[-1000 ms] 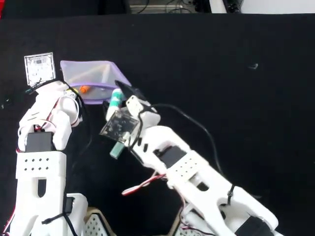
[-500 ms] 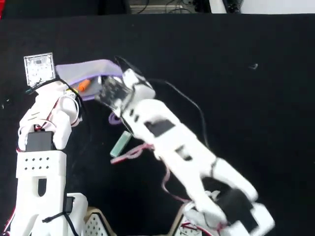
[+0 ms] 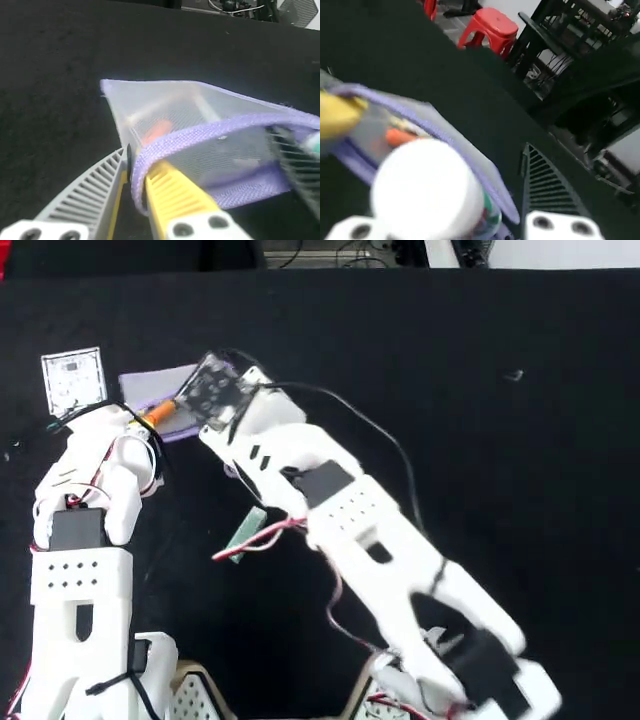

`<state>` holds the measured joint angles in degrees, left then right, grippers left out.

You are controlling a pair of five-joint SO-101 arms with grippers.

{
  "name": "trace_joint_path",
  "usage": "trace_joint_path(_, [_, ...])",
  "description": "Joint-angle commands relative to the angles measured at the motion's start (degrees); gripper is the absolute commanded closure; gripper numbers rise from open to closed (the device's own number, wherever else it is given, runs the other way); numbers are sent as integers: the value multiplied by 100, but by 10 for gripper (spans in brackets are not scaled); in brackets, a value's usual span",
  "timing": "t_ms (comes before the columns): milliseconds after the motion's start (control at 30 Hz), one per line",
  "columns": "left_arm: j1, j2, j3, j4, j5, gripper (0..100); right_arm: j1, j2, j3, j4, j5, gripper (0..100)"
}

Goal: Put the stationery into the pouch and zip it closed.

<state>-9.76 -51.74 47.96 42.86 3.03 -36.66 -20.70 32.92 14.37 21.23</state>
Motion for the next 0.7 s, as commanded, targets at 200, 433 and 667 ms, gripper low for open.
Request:
trace_joint_path(200, [-13, -141, -233, 18, 35, 971, -264, -901, 620, -378, -281, 804])
trace_joint_path(433, [-13, -149, -251, 105, 35, 971, 9, -567, 734, -774, -290, 804])
trace_joint_path(667, [-374, -114, -215, -88, 35, 971, 360, -2070, 708, 853, -316, 805])
